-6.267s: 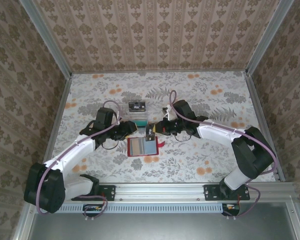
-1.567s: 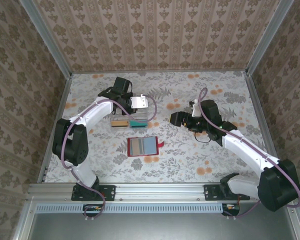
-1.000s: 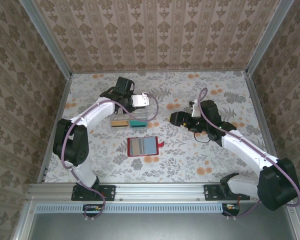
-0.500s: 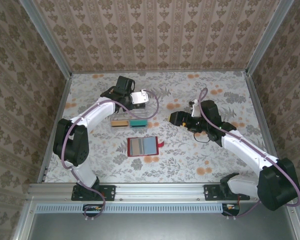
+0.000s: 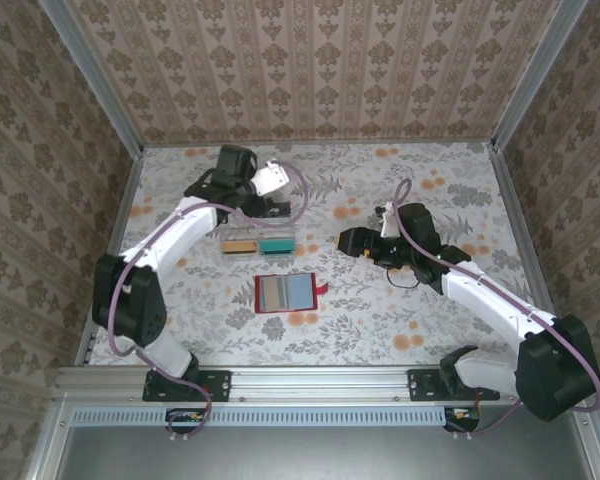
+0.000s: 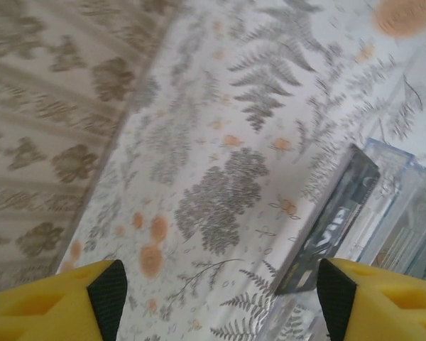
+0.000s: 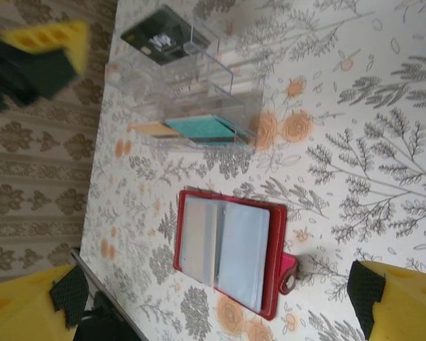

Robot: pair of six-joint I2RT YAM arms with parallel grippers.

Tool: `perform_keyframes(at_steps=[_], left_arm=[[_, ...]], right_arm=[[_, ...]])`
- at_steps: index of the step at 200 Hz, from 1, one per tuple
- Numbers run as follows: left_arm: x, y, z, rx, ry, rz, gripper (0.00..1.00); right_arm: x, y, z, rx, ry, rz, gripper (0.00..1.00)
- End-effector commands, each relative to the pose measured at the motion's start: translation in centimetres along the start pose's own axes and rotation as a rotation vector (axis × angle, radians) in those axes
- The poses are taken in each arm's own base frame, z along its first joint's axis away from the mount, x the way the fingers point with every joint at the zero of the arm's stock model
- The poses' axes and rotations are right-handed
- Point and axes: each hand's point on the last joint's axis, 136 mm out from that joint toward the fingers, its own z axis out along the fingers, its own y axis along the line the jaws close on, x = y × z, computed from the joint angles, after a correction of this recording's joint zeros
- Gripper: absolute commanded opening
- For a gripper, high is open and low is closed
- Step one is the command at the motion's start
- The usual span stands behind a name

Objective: Take the credit cards out of the card holder

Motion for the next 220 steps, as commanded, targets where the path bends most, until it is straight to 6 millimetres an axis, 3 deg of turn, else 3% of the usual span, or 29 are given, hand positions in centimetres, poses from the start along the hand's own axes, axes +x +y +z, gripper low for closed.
perform_keyframes(at_steps=[1, 8, 10, 13, 16, 44, 61, 83, 107, 123, 163, 171, 220], left_arm=[[-0.6, 1.9, -3.4, -0.057, -0.077, -0.236, 0.75], [-0.3, 2.4, -4.1, -0.081, -0.089, -0.297, 0.77], [-0.3, 2.6, -4.5, -0.091, -0.097, -0.315, 0.81], [-0.2, 2.8, -4.8, -0.103, -0.106, -0.341, 0.96], [-0.1, 3.0, -5.2, -0.116, -0.116, -0.365, 1.00], [1.4, 4.2, -8.5, -0.217, -0.178, -0.545, 1.00], [3.7, 5.6, -10.5, -0.334, -0.148, -0.759, 1.00], [6.5, 5.0, -12.4, -0.329, -0.050, -0.914, 1.00], [7.9, 2.2, -12.6, -0.235, -0.015, -0.966, 1.00], [8.9, -0.4, -12.2, -0.160, -0.001, -1.049, 0.93], [11.8, -7.4, -11.1, 0.001, 0.097, -1.316, 0.78], [12.0, -8.8, -10.7, 0.044, 0.105, -1.346, 0.72], [11.9, -15.9, -8.5, 0.192, 0.148, -1.412, 0.68]], right_arm=[[0.2, 0.9, 0.5, 0.037, 0.028, -0.076, 0.95], [0.5, 0.9, 0.9, 0.050, 0.040, -0.091, 0.95], [0.6, 1.0, 0.9, 0.051, 0.043, -0.096, 0.95], [0.7, 1.1, 1.1, 0.055, 0.047, -0.100, 0.95], [0.9, 1.1, 1.3, 0.057, 0.053, -0.105, 0.94], [2.2, 2.2, 2.8, 0.076, 0.104, -0.169, 0.92], [2.9, 2.9, 4.0, 0.079, 0.135, -0.201, 0.88], [4.2, 3.4, 5.8, 0.089, 0.186, -0.220, 0.81], [5.5, 3.3, 7.5, 0.113, 0.225, -0.234, 0.66], [6.7, 3.0, 8.7, 0.129, 0.262, -0.239, 0.52], [9.2, 1.0, 10.7, 0.206, 0.326, -0.242, 0.33], [9.6, 0.6, 11.0, 0.218, 0.338, -0.241, 0.32], [11.2, -2.1, 11.8, 0.290, 0.372, -0.232, 0.28]])
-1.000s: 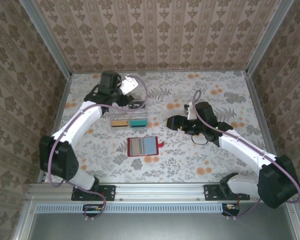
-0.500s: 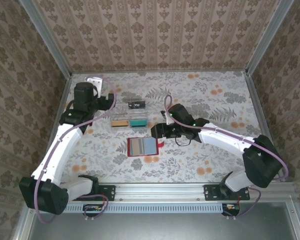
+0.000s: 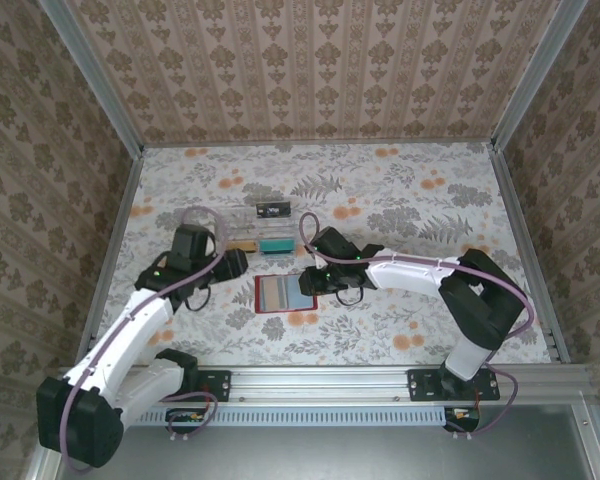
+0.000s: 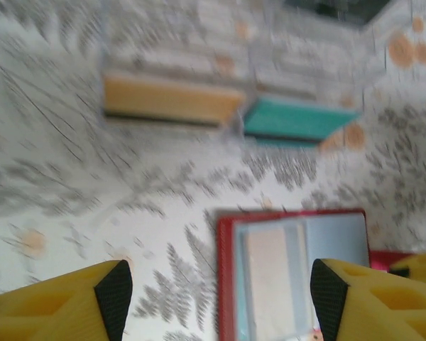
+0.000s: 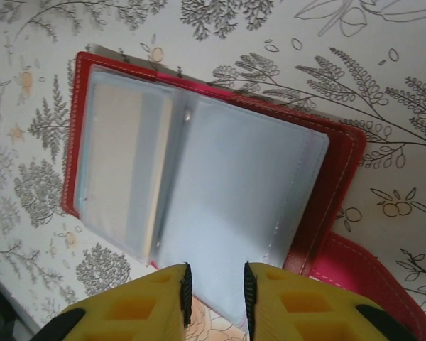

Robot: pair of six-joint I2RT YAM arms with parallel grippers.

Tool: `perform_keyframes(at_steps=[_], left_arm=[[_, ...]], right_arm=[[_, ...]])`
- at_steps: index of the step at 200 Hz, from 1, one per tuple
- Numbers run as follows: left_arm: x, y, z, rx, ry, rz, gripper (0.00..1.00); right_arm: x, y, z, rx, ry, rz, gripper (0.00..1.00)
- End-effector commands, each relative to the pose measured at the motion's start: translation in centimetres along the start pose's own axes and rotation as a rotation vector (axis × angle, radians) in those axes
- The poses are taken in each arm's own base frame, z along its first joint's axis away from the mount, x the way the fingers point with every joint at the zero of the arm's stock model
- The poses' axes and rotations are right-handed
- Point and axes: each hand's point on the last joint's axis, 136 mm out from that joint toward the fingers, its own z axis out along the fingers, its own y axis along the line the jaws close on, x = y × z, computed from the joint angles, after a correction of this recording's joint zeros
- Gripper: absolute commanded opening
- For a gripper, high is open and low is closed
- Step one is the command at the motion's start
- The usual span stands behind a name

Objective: Take the credit cards out of the card holder

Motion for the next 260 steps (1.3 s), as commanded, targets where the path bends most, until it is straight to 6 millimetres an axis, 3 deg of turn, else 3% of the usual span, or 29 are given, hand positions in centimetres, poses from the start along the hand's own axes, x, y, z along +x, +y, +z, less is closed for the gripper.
perform_keyframes(at_steps=[1, 49, 92, 154, 226, 260], left_arm=[[1.8, -1.8, 0.9, 0.079, 0.026, -0.103, 0.68], [6.1, -3.4, 4.1, 0.165, 0.153, -0.178, 0.56], [8.2, -3.8, 6.0, 0.151, 0.249, -0.162, 0.50], [9.2, -3.3, 7.1, 0.118, 0.288, -0.153, 0.47], [10.0, -4.0, 8.1, 0.142, 0.336, -0.146, 0.46], [9.5, -5.2, 7.8, 0.194, 0.320, -0.137, 0.46]], right_arm=[[0.7, -1.2, 0.9, 0.054, 0.021, 0.013, 0.28], [2.0, -2.2, 2.4, 0.084, 0.057, 0.020, 0.22], [2.3, -2.6, 2.6, 0.096, 0.060, 0.032, 0.21], [2.6, -2.7, 2.4, 0.095, 0.057, 0.034, 0.20], [2.7, -2.7, 2.6, 0.093, 0.065, 0.035, 0.20], [2.8, -2.7, 2.7, 0.092, 0.069, 0.037, 0.20]])
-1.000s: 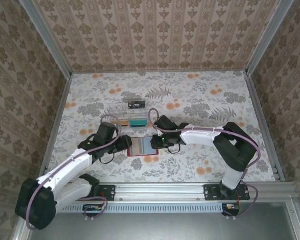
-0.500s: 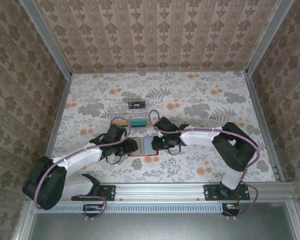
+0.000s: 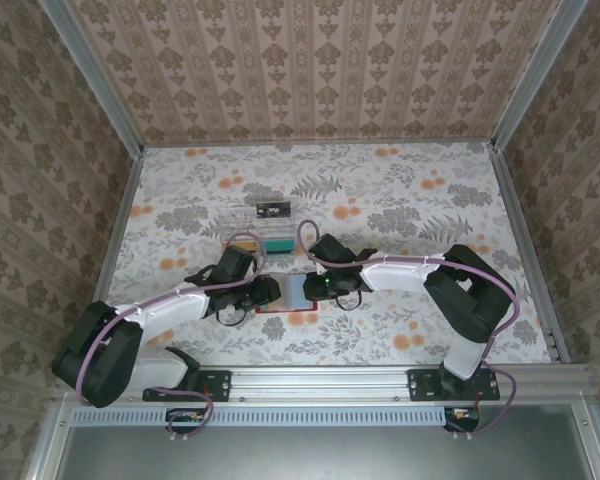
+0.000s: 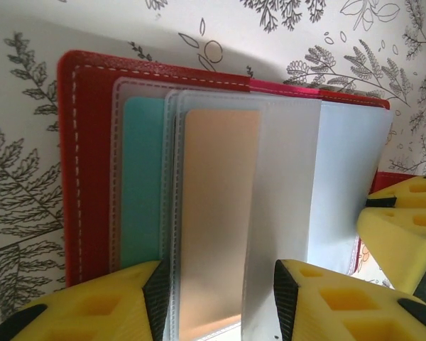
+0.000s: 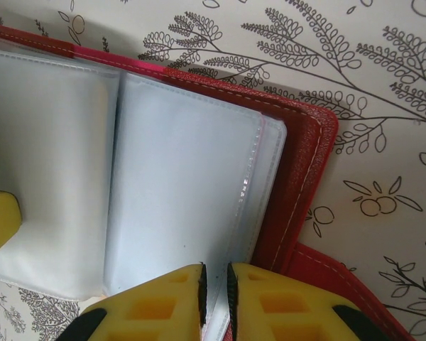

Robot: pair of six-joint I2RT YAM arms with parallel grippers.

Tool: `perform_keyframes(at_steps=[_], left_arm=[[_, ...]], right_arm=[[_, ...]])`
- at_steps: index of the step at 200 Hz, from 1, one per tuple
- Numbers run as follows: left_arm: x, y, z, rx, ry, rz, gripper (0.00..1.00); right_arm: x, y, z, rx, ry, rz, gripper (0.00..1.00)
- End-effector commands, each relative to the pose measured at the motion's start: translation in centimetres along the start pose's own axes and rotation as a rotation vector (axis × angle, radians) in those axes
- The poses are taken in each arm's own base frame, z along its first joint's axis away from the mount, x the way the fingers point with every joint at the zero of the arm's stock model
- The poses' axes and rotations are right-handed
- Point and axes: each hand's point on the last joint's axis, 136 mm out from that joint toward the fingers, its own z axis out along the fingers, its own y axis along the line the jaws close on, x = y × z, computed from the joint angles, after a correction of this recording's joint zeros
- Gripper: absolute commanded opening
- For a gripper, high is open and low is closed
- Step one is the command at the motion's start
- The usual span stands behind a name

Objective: Take the credit cards out of the card holder

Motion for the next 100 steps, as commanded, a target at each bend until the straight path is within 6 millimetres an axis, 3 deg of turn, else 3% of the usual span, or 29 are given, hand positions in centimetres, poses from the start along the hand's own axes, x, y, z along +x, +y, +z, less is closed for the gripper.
perform_keyframes(at_steps=[1, 21, 57, 100], left_arm=[[0.2, -1.4, 0.1, 0.052, 0.014, 0.014, 0.46], [-0.2, -2.0, -0.2, 0.069, 0.001, 0.026, 0.49], [-0.3, -3.2, -0.6, 0.116, -0.001, 0.065, 0.72], [-0.5, -4.3, -0.9, 0.139, -0.005, 0.104, 0.77]], right_arm=[[1.3, -1.0, 0.7, 0.041, 0.032, 0.010, 0.20], [1.3, -1.1, 0.8, 0.042, 0.036, 0.012, 0.20], [1.3, -1.1, 0.8, 0.044, 0.036, 0.011, 0.21], [1.3, -1.0, 0.9, 0.042, 0.039, 0.012, 0.21]])
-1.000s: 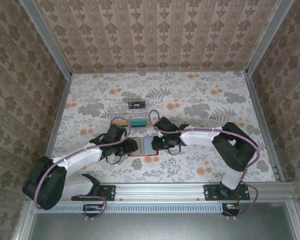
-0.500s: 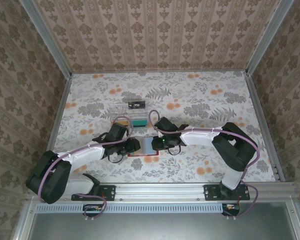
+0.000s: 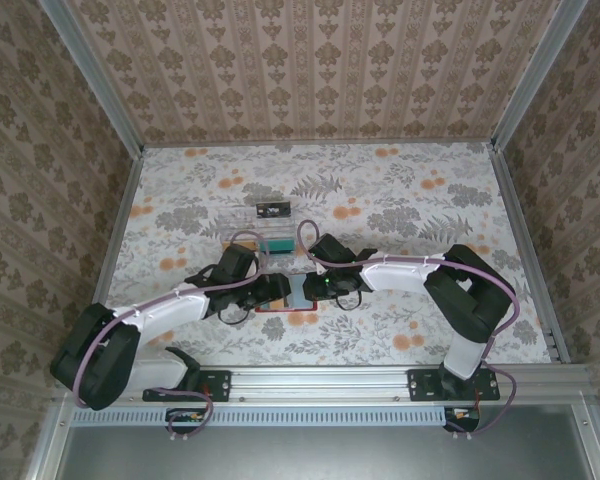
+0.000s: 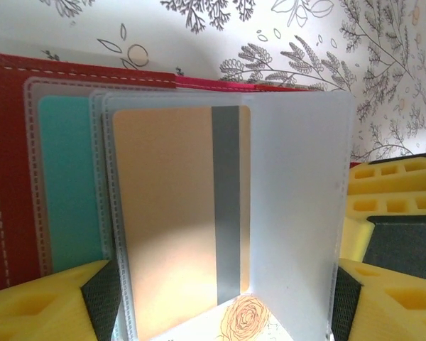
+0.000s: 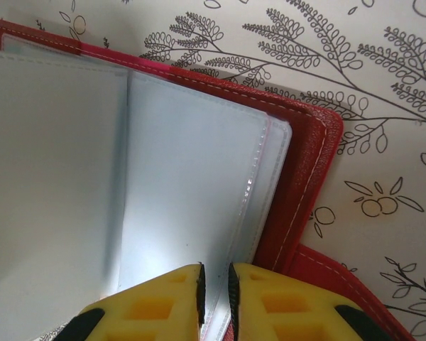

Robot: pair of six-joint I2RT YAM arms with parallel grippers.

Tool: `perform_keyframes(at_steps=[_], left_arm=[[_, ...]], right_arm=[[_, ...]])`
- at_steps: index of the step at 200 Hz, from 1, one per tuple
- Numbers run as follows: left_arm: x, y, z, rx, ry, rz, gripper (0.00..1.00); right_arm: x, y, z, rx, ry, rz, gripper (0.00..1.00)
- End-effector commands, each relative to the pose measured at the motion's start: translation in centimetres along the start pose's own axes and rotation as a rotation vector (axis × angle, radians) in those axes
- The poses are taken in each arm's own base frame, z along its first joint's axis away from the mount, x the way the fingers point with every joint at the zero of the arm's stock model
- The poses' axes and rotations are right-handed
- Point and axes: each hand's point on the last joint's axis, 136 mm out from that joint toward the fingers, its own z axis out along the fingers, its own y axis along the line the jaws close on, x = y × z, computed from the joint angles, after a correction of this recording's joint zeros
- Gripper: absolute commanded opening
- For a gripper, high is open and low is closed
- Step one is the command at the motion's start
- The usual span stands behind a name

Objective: Take the credit cards out of the card holder

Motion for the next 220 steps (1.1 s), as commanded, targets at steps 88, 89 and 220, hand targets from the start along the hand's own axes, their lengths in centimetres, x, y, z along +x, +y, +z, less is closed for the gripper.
perform_keyframes(at_steps=[88, 89, 220], left_arm=[[-1.1, -4.4, -0.1, 0.072, 0.008, 0.116, 0.76], [-1.2, -4.4, -0.1, 0.072, 0.008, 0.116, 0.76], [-2.2, 0.9, -2.2, -0.057, -0.031, 0.053, 0.53]], right_arm=[[1.1, -1.2, 0.6, 0.057, 0.032, 0.011, 0.24], [1.1, -1.3, 0.7, 0.057, 0.032, 0.012, 0.24], [-3.4, 1.7, -4.4, -0.029, -0.137, 0.044, 0.33]])
